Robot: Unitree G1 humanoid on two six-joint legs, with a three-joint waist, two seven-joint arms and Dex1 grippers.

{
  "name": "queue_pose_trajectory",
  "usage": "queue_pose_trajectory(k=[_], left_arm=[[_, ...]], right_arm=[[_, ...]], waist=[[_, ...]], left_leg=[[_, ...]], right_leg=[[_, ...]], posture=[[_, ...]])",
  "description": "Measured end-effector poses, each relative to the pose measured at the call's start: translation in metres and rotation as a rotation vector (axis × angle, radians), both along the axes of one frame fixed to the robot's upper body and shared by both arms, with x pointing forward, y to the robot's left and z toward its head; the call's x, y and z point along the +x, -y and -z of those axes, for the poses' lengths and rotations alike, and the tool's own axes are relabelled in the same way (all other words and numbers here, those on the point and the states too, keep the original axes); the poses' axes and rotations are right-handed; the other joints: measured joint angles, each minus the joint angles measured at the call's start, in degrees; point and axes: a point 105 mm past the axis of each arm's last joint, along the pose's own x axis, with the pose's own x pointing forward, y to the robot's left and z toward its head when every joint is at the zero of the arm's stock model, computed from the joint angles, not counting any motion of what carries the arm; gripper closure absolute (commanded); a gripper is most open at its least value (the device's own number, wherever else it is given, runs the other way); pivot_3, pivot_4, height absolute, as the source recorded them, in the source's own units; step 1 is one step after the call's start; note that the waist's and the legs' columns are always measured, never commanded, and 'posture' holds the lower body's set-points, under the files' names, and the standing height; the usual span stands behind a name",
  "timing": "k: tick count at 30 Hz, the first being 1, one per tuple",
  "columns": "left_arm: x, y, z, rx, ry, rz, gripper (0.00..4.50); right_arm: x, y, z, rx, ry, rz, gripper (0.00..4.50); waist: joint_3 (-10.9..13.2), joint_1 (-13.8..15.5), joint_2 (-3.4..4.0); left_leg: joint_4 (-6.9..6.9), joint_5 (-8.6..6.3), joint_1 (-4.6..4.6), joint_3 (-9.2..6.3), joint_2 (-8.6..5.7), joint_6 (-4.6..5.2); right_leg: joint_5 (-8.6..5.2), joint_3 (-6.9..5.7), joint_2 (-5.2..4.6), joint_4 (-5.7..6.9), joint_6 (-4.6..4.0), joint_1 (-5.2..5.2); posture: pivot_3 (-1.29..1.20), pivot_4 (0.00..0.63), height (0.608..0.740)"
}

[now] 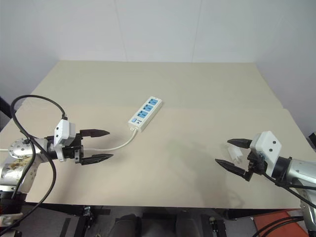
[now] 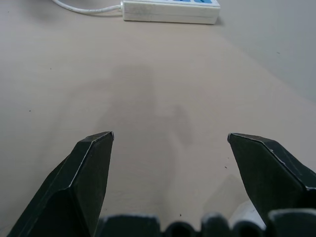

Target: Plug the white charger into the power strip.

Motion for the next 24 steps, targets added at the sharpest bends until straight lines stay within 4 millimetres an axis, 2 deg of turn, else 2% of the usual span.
queue_pose_trajectory(k=[9,16,20,24], left_arm=[[0.006,0.001,-0.002,-0.026,0.004,-0.041,0.03],[0.052,0.014,-0.028,-0.089,0.098,-0.262,0.03],[0.074,0.028,-0.025,-0.083,0.067,-0.377,0.03],[0.093,0.055,-0.017,-0.118,0.022,-0.480,0.03]], right_arm=[[0.001,0.001,-0.001,-0.002,0.013,0.006,0.11],[0.009,-0.002,-0.011,0.003,0.060,0.005,0.11],[0.016,-0.007,-0.019,0.009,0.094,-0.009,0.11],[0.028,-0.018,-0.033,0.017,0.151,-0.037,0.11]], waist=[[0.0,0.0,0.00],[0.0,0.2,-0.04],[0.0,0.0,-0.06],[0.0,0.0,-0.08]], left_leg=[[0.00,0.00,0.00,0.00,0.00,0.00],[0.01,0.00,-0.01,-0.04,-0.03,0.00],[0.01,0.00,-0.01,-0.04,-0.05,0.00],[0.02,0.00,-0.01,-0.07,-0.08,0.00]], right_leg=[[0.00,0.00,0.00,0.00,0.01,0.01],[0.02,-0.01,0.00,-0.02,0.02,0.05],[0.03,0.01,0.00,-0.02,0.02,0.05],[0.05,0.02,-0.01,-0.02,0.03,0.05]], posture=[[0.00,0.150,0.740],[0.00,0.150,0.740],[0.00,0.150,0.740],[0.00,0.150,0.740]])
